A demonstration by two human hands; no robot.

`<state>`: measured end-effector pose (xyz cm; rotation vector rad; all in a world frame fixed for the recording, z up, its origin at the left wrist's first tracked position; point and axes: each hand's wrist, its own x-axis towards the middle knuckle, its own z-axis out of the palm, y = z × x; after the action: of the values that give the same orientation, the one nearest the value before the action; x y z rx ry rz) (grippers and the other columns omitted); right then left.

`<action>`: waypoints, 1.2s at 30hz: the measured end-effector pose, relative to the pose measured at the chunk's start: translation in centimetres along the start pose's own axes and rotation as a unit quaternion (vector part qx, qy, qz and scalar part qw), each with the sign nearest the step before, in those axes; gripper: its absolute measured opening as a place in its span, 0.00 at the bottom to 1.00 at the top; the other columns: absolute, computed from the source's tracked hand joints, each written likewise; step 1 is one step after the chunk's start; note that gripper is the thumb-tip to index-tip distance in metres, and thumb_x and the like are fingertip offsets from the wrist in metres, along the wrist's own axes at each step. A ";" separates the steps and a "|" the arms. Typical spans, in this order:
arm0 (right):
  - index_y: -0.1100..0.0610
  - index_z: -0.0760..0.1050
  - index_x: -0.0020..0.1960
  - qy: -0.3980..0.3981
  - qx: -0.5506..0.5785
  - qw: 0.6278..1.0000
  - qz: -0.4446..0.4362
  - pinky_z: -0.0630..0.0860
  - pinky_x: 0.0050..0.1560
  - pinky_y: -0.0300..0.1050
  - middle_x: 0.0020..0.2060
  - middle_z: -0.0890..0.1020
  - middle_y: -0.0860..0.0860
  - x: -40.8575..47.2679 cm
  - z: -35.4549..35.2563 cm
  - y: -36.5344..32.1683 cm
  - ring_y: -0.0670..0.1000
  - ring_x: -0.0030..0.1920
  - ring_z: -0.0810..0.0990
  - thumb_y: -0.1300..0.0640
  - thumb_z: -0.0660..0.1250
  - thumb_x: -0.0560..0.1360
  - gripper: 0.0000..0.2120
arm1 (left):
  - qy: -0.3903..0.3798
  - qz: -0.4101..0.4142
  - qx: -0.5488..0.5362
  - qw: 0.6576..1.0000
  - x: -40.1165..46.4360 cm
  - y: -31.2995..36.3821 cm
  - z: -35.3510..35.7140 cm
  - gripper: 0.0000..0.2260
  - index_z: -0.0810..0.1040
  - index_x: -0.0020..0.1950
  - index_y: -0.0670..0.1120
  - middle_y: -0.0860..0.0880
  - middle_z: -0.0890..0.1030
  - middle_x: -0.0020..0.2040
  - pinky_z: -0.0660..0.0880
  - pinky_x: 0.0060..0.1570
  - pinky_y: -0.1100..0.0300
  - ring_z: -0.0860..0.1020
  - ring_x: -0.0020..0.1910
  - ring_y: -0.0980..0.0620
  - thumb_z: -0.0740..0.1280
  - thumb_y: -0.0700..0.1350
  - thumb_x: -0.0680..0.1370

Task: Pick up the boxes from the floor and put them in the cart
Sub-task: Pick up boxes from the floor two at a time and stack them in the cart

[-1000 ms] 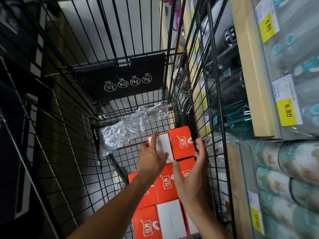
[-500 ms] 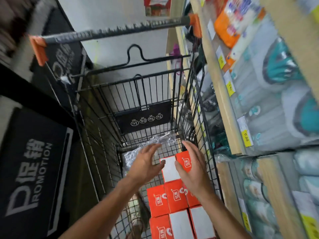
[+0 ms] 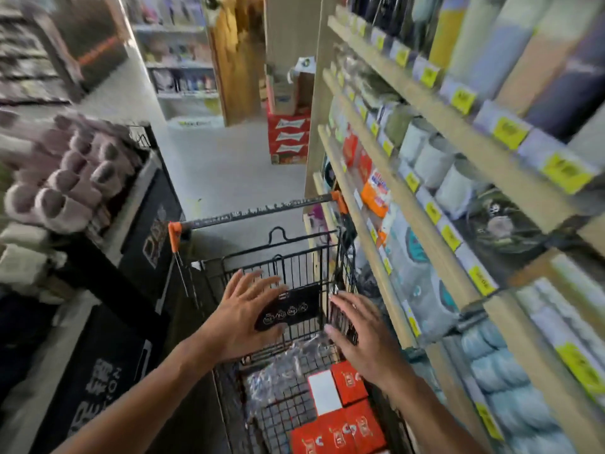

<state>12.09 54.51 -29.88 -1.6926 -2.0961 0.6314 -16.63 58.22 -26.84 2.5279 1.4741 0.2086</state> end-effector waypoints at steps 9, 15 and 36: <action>0.38 0.58 0.79 0.044 -0.141 0.988 0.053 0.53 0.79 0.53 0.78 0.60 0.38 -5.5 -5.0 -7.3 0.45 0.78 0.54 0.25 0.47 0.78 0.33 | -0.032 0.117 -0.009 0.993 -1.2 -0.1 -6.5 0.36 0.51 0.80 0.62 0.54 0.53 0.81 0.39 0.76 0.36 0.41 0.81 0.49 0.42 0.76 0.75; 0.40 0.58 0.79 0.086 -0.152 0.977 0.125 0.53 0.79 0.52 0.77 0.60 0.38 -13.9 -5.8 -12.7 0.44 0.78 0.53 0.25 0.44 0.77 0.35 | -0.033 0.218 -0.036 0.975 -2.5 3.1 -7.7 0.38 0.52 0.80 0.63 0.55 0.53 0.81 0.40 0.77 0.36 0.44 0.81 0.50 0.39 0.78 0.74; 0.48 0.64 0.78 0.288 -0.225 0.846 0.388 0.61 0.75 0.58 0.76 0.66 0.47 -61.0 -7.6 -17.6 0.55 0.76 0.63 0.30 0.49 0.81 0.33 | -0.088 0.616 -0.057 0.781 -19.0 39.7 -3.8 0.34 0.65 0.78 0.56 0.52 0.62 0.79 0.54 0.76 0.41 0.53 0.78 0.50 0.49 0.73 0.78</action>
<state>14.64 -7.41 -14.23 -2.5985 -1.1302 -0.2258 6.61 23.06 -13.59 2.8402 -0.4387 0.2102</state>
